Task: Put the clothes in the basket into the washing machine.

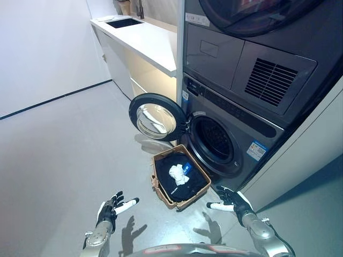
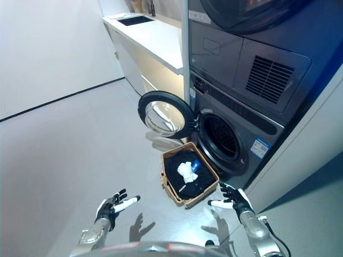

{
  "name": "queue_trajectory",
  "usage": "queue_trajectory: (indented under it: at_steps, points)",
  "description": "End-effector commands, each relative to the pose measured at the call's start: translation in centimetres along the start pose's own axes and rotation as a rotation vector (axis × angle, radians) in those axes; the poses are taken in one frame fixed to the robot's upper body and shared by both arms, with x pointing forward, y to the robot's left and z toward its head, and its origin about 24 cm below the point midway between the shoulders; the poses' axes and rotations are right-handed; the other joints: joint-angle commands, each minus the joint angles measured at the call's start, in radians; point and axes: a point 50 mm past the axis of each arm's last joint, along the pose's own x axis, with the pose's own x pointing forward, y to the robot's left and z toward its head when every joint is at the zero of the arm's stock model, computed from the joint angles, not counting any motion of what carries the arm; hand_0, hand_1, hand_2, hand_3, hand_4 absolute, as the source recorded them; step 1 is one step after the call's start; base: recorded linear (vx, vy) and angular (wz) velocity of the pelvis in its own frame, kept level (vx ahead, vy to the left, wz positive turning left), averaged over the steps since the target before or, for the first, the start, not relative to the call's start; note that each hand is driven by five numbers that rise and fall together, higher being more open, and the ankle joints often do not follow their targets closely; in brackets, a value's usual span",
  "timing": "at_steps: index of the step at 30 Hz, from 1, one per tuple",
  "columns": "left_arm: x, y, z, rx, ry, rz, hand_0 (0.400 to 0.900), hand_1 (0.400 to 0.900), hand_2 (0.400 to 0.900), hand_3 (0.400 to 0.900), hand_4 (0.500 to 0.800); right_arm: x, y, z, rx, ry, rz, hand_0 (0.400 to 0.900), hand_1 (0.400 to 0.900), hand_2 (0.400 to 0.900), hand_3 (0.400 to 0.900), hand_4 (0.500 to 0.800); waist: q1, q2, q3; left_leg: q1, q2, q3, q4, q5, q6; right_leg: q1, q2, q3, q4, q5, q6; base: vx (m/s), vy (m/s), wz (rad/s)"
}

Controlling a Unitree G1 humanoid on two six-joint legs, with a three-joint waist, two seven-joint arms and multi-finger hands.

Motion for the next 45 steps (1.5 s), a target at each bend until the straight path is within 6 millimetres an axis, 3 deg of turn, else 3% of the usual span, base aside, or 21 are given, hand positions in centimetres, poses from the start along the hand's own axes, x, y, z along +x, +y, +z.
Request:
queue_trajectory:
  at_steps: [1, 3, 5, 7, 11, 16, 21, 24, 26, 28, 30, 32, 34, 35, 37, 39, 42, 45]
  points:
    - [0.8, 2.0, 4.9, 0.075, -0.197, 0.038, 0.900, 0.900, 0.900, 0.900, 0.800, 1.1, 0.3, 4.0, 0.028, -0.164, 0.004, 0.900, 0.900, 0.900, 0.900, 0.800, -0.007, -0.051, -0.013, -0.101, -0.104, -0.046, 0.185, -0.083, 0.051, -0.078, -0.100, 0.040, 0.285, 0.060, 0.033, -0.03, 0.252, 0.10]
    - [0.8, 2.2, 5.0, 0.090, -0.200, 0.037, 0.900, 0.900, 0.900, 0.900, 0.800, 1.0, 0.5, 3.7, 0.034, -0.157, 0.009, 0.900, 0.900, 0.900, 0.900, 0.800, -0.012, -0.045, 0.005, -0.079, -0.122, -0.045, 0.189, -0.088, 0.071, -0.123, -0.120, 0.042, 0.402, 0.113, 0.007, -0.01, 0.280, 0.08]
    - [0.8, 2.5, 5.1, 0.106, -0.197, 0.038, 0.900, 0.900, 0.900, 0.900, 0.800, 0.9, 0.7, 3.5, 0.042, -0.149, 0.019, 0.900, 0.900, 0.900, 0.900, 0.800, -0.014, -0.043, 0.020, -0.055, -0.132, -0.046, 0.186, -0.092, 0.088, -0.158, -0.121, 0.035, 0.491, 0.115, -0.018, 0.00, 0.226, 0.00]
    - [0.8, 2.5, 5.2, 0.106, -0.196, 0.036, 0.900, 0.900, 0.900, 0.900, 0.800, 0.9, 1.0, 3.3, 0.045, -0.143, 0.031, 0.900, 0.900, 0.900, 0.900, 0.800, -0.015, -0.042, 0.029, -0.039, -0.138, -0.045, 0.189, -0.102, 0.092, -0.189, -0.130, 0.004, 0.515, 0.103, -0.018, 0.04, 0.141, 0.08]
    - [1.0, 2.5, 5.3, 0.102, -0.194, 0.036, 0.900, 0.900, 0.900, 0.900, 0.800, 0.8, 0.5, 3.3, 0.046, -0.144, 0.025, 0.900, 0.900, 0.900, 0.900, 0.800, -0.043, -0.051, 0.045, -0.001, -0.145, -0.061, 0.186, -0.118, 0.078, -0.238, -0.118, -0.028, 0.339, 0.151, 0.013, 0.12, 0.019, 0.33]
    - [1.0, 2.5, 5.0, 0.103, -0.185, 0.044, 0.900, 0.900, 0.900, 0.900, 0.800, 1.0, 0.5, 3.8, 0.045, -0.156, 0.021, 0.900, 0.900, 0.900, 0.900, 0.800, -0.075, -0.082, 0.075, 0.046, -0.162, -0.089, 0.195, -0.153, 0.060, -0.262, -0.089, 0.031, 0.066, 0.287, 0.075, 0.16, -0.045, 0.26]
    - [1.0, 2.7, 5.0, 0.093, -0.185, 0.057, 0.900, 0.900, 0.900, 0.900, 0.800, 1.2, 0.4, 4.5, 0.042, -0.176, 0.016, 0.900, 0.900, 0.900, 0.900, 0.800, -0.083, -0.103, 0.076, 0.055, -0.166, -0.107, 0.203, -0.181, 0.057, -0.287, -0.072, 0.090, -0.015, 0.352, 0.096, 0.13, -0.058, 0.11]
    - [1.2, 2.5, 5.2, 0.084, -0.184, 0.063, 0.900, 0.900, 0.900, 0.900, 0.800, 1.4, 0.4, 5.0, 0.047, -0.186, 0.011, 0.900, 0.900, 0.900, 0.900, 0.800, -0.080, -0.111, 0.067, 0.063, -0.166, -0.120, 0.197, -0.197, 0.056, -0.297, -0.073, 0.080, 0.003, 0.363, 0.102, 0.14, -0.083, 0.12]
    - [1.3, 2.1, 5.5, 0.071, -0.190, 0.054, 0.900, 0.900, 0.900, 0.900, 0.800, 1.4, 0.1, 5.2, 0.050, -0.196, 0.000, 0.900, 0.900, 0.900, 0.900, 0.800, -0.076, -0.108, 0.061, 0.066, -0.160, -0.129, 0.201, -0.211, 0.054, -0.301, -0.074, 0.062, 0.042, 0.337, 0.096, 0.17, -0.086, 0.20]
    - [1.5, 1.6, 5.7, 0.073, -0.194, 0.043, 0.900, 0.900, 0.900, 0.900, 0.800, 1.3, -0.1, 5.3, 0.051, -0.202, -0.009, 0.900, 0.900, 0.900, 0.900, 0.800, -0.073, -0.095, 0.048, 0.076, -0.136, -0.143, 0.208, -0.221, 0.042, -0.297, -0.071, 0.025, 0.082, 0.247, 0.078, 0.23, -0.119, 0.25]
    - [1.5, 1.2, 5.8, 0.072, -0.199, 0.029, 0.900, 0.900, 0.900, 0.900, 0.800, 1.4, -0.3, 5.3, 0.045, -0.201, -0.012, 0.900, 0.900, 0.900, 0.900, 0.800, -0.079, -0.085, 0.035, 0.094, -0.117, -0.150, 0.203, -0.222, 0.032, -0.284, -0.060, 0.018, 0.079, 0.231, 0.072, 0.27, -0.146, 0.34]
    - [1.8, 0.2, 6.3, 0.067, -0.211, 0.006, 0.900, 0.900, 0.900, 0.900, 0.800, 1.3, -0.9, 5.5, 0.040, -0.211, -0.031, 0.900, 0.900, 0.900, 0.900, 0.800, -0.094, -0.064, 0.019, 0.121, -0.051, -0.173, 0.194, -0.180, -0.008, -0.280, -0.013, -0.008, 0.104, 0.178, 0.052, 0.38, -0.228, 0.59]
    - [2.0, -0.2, 6.7, 0.063, -0.215, -0.003, 0.900, 0.900, 0.900, 0.900, 0.800, 1.3, -1.2, 5.6, 0.042, -0.217, -0.043, 0.900, 0.900, 0.900, 0.900, 0.800, -0.103, -0.058, 0.018, 0.123, -0.031, -0.178, 0.195, -0.157, -0.021, -0.278, -0.004, -0.018, 0.122, 0.172, 0.046, 0.23, -0.165, 0.47]
    - [2.1, -0.8, 7.1, 0.066, -0.229, -0.025, 0.900, 0.900, 0.900, 0.900, 0.800, 1.1, -1.7, 5.7, 0.047, -0.227, -0.062, 0.900, 0.900, 0.900, 0.900, 0.800, -0.114, -0.047, 0.015, 0.130, 0.005, -0.190, 0.184, -0.134, -0.039, -0.281, 0.007, -0.046, 0.133, 0.138, 0.038, 0.20, -0.185, 0.32]
    - [2.2, -1.4, 7.3, 0.057, -0.233, -0.032, 0.900, 0.900, 0.900, 0.900, 0.800, 1.1, -2.1, 5.7, 0.047, -0.227, -0.081, 0.900, 0.900, 0.900, 0.900, 0.800, -0.121, -0.035, 0.009, 0.117, 0.029, -0.196, 0.199, -0.098, -0.057, -0.289, 0.025, -0.057, 0.145, 0.115, 0.028, 0.24, -0.231, 0.19]
    - [2.3, -1.6, 7.6, 0.053, -0.238, -0.035, 0.900, 0.900, 0.900, 0.900, 0.800, 1.1, -2.2, 5.7, 0.045, -0.228, -0.089, 0.900, 0.900, 0.900, 0.900, 0.800, -0.123, -0.032, 0.010, 0.106, 0.035, -0.197, 0.211, -0.081, -0.064, -0.290, 0.034, -0.056, 0.148, 0.110, 0.021, 0.15, -0.169, -0.01]
    - [2.5, -2.6, 8.3, 0.060, -0.250, -0.063, 0.900, 0.900, 0.900, 0.900, 0.800, 1.2, -2.7, 5.8, 0.060, -0.231, -0.110, 0.900, 0.900, 0.900, 0.900, 0.800, -0.123, -0.022, 0.021, 0.050, 0.039, -0.190, 0.334, 0.026, -0.093, -0.259, 0.074, -0.048, 0.149, 0.067, -0.016, 0.19, -0.209, -0.05]
    - [2.7, -3.4, 8.9, 0.065, -0.264, -0.084, 0.900, 0.900, 0.900, 0.900, 0.800, 1.1, -3.1, 5.8, 0.069, -0.232, -0.133, 0.900, 0.900, 0.900, 0.900, 0.800, -0.122, -0.029, 0.036, -0.042, 0.025, -0.155, 0.521, 0.123, -0.118, -0.199, 0.084, -0.042, 0.149, 0.028, -0.050, 0.16, -0.174, 0.08]
